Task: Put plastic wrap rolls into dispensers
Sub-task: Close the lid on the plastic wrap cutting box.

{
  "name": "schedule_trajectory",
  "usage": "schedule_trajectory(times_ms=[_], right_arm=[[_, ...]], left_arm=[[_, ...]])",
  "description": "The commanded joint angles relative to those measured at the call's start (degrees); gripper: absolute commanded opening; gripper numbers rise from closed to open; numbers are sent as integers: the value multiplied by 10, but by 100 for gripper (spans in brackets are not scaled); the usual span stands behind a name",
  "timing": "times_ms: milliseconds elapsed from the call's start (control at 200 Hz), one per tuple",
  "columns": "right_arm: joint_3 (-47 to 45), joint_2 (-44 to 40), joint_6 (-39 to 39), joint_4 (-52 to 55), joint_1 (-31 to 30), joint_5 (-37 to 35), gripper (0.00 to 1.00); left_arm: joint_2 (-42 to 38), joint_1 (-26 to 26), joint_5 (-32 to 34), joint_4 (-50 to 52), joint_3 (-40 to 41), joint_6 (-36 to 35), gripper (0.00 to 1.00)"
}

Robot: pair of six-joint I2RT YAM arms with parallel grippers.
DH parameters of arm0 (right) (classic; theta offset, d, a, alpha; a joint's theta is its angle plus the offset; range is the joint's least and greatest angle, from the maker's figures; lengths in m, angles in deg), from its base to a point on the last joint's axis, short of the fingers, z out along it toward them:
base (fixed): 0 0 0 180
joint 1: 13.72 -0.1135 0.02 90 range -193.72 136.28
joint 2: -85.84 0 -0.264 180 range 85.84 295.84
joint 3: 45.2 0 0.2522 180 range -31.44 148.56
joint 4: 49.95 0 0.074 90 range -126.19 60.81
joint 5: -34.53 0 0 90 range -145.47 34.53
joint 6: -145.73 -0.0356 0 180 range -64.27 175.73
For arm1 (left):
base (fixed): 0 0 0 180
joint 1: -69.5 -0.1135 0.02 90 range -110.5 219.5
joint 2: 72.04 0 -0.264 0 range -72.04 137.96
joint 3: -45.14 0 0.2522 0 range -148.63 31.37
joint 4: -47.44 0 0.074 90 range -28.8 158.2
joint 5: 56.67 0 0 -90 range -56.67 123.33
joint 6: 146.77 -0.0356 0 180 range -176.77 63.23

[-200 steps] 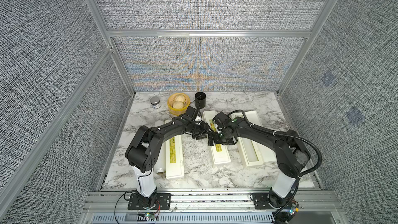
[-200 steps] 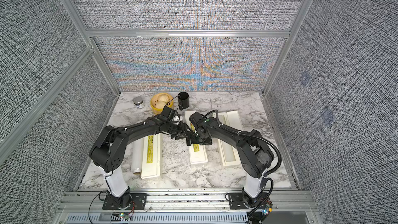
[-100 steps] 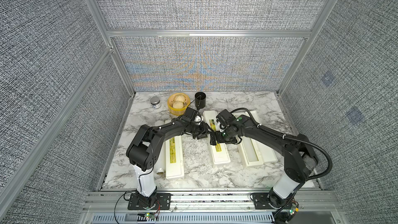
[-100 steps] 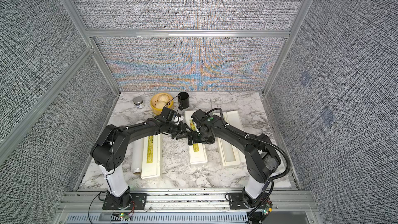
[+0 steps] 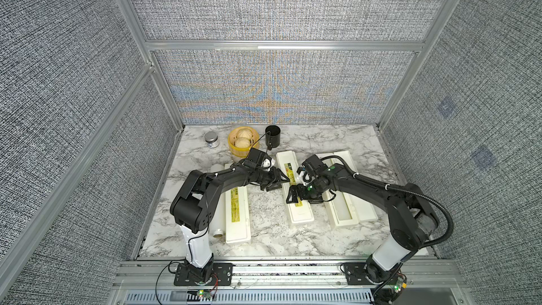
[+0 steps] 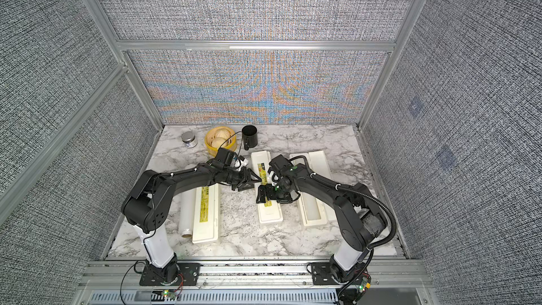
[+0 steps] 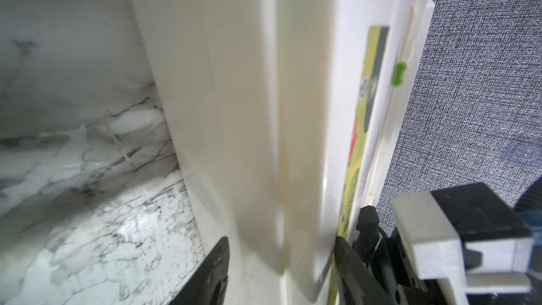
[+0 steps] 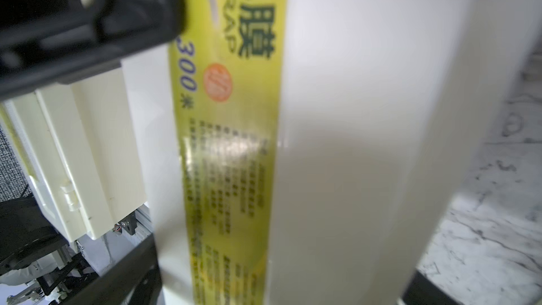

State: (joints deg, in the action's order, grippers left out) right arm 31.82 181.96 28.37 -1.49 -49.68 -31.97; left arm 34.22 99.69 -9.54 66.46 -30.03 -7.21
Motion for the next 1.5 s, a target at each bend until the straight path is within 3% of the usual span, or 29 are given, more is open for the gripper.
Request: schedule_trajectory(times_ms=[0, 515, 776, 1151, 1496], right_arm=[[-13, 14, -8, 2, -3, 10, 94], [1, 11, -76, 11, -43, -74, 96], [17, -8, -113, 18, -74, -68, 99], [20, 8, -144, 40, -102, -139, 99], [38, 19, -151, 46, -117, -140, 97]], left_arm=[[-9, 3, 26, 64, 13, 10, 57], [-100, 60, 17, -35, 132, 115, 61], [-104, 65, -6, -174, 189, 196, 62], [-103, 66, -10, -220, 222, 225, 66], [-102, 70, -5, -210, 228, 231, 67]])
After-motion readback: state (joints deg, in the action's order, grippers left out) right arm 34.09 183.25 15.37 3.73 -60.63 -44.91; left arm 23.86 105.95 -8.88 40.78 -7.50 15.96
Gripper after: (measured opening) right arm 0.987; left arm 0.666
